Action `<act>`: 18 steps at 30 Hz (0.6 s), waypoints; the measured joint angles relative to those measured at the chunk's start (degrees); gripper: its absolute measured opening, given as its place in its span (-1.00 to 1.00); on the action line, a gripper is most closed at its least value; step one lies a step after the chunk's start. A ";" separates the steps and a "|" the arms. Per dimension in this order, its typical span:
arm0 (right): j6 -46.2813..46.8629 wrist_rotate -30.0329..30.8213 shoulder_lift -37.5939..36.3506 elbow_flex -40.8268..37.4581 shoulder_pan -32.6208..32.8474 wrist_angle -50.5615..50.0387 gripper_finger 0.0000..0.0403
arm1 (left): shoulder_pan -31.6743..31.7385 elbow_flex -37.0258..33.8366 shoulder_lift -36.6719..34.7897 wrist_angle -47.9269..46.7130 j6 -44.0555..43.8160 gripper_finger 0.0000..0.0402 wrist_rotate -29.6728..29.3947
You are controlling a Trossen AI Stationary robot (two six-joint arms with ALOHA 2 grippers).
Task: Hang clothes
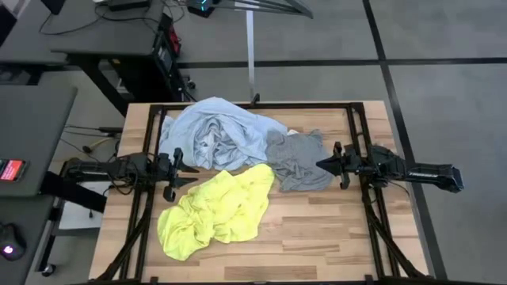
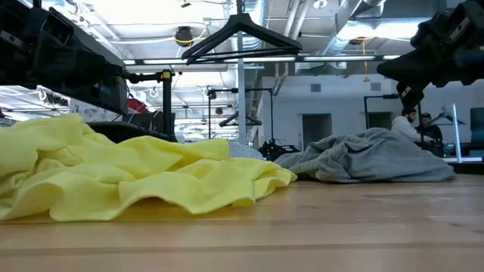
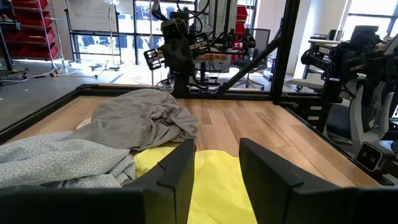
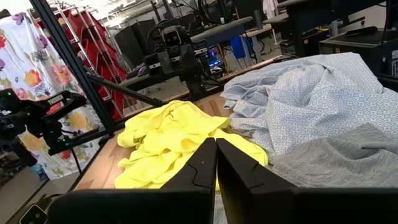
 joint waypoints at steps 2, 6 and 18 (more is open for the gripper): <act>0.00 0.00 0.00 0.00 -0.01 0.00 -0.99 | 0.00 0.00 0.00 0.00 0.00 -0.46 0.01; 0.00 0.00 -0.01 0.00 -0.01 0.00 -0.99 | 0.00 0.00 0.01 0.00 0.00 -0.46 0.01; 0.00 0.00 -0.01 0.00 -0.01 0.01 -0.99 | 0.00 0.00 0.02 0.00 0.48 -0.46 -0.22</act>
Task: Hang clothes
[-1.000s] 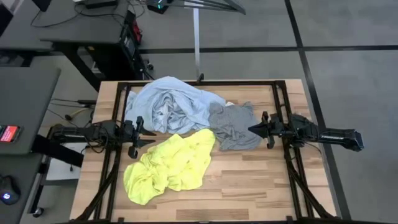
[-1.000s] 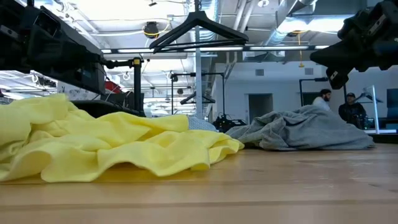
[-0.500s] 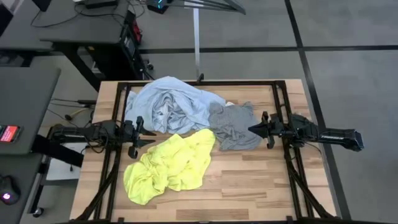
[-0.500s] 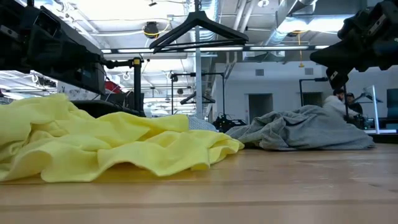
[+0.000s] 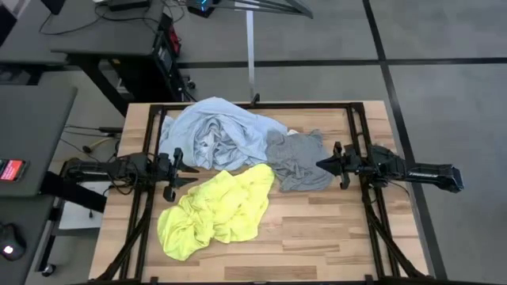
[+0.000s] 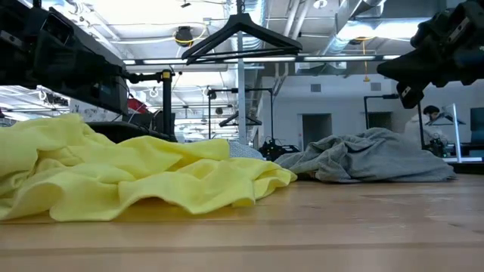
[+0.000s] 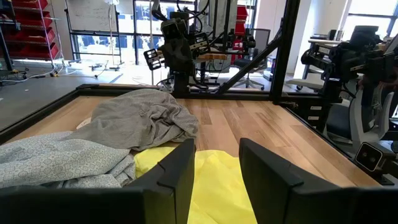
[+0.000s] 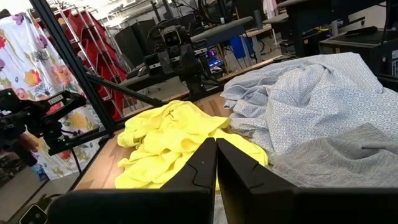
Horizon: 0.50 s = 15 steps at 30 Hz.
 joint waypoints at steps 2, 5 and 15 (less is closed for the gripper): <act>0.00 0.00 0.00 0.00 -0.02 -0.02 -0.99 | 0.00 0.00 -0.02 0.08 1.20 -0.46 -0.33; 0.00 0.00 0.02 0.02 -0.02 0.00 -0.99 | 0.00 0.00 -0.02 0.11 1.84 -0.46 -0.46; 2.69 -0.07 0.00 0.00 0.03 0.23 -0.99 | 0.00 0.00 -0.01 0.17 2.05 -0.46 -0.63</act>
